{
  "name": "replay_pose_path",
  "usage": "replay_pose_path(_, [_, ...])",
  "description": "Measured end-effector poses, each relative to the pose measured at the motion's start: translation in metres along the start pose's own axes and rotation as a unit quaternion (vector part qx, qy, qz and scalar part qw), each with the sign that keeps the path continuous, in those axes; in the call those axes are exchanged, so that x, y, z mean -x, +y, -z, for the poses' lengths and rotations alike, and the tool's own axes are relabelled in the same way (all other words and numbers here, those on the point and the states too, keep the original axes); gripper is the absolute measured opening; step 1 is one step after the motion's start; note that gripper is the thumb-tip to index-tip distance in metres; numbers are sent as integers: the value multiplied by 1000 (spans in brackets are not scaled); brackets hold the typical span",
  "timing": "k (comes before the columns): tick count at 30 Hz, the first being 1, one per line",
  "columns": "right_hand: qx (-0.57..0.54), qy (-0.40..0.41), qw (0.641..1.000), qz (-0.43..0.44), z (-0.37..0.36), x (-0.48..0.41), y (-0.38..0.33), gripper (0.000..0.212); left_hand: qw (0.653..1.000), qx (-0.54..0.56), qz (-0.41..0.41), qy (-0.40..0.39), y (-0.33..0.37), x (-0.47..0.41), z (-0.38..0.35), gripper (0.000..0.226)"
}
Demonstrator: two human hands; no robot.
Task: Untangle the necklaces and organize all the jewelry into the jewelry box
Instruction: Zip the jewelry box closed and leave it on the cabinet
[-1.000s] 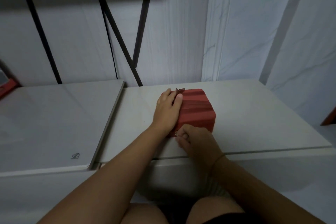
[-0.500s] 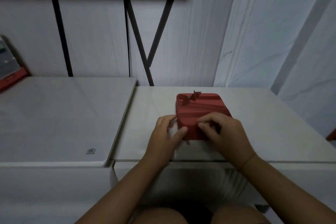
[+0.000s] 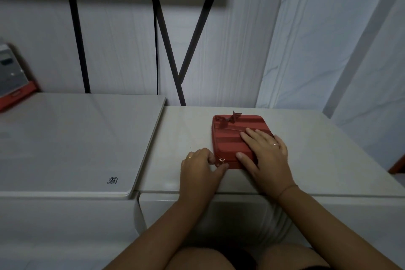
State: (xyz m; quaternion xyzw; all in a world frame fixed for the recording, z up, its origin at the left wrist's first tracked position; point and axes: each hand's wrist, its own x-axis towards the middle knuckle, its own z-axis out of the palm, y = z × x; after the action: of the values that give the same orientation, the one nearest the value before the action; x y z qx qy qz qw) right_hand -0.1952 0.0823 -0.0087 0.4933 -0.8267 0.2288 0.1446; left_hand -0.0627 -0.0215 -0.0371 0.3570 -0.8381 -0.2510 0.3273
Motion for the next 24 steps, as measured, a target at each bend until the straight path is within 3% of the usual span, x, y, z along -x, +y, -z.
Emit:
replay_pose_path(10, [16, 7, 1000, 13, -2, -1, 4, 63, 998, 14, -52, -26, 0, 4, 12, 11])
replay_pose_path(16, [28, 6, 999, 16, -3, -1, 5, 64, 996, 73, 7, -53, 7, 2, 22, 10])
replay_pose_path(19, [35, 9, 999, 21, -4, -1, 6, 67, 996, -29, -56, -68, 7, 0, 21, 21])
replay_pose_path(22, [29, 17, 999, 22, -4, -1, 5, 63, 975, -155, -153, -40, 5, 0, 20, 17])
replay_pose_path(24, [32, 22, 999, 22, -4, -1, 5, 61, 968, -174, -174, -39, 4, -1, 16, 27])
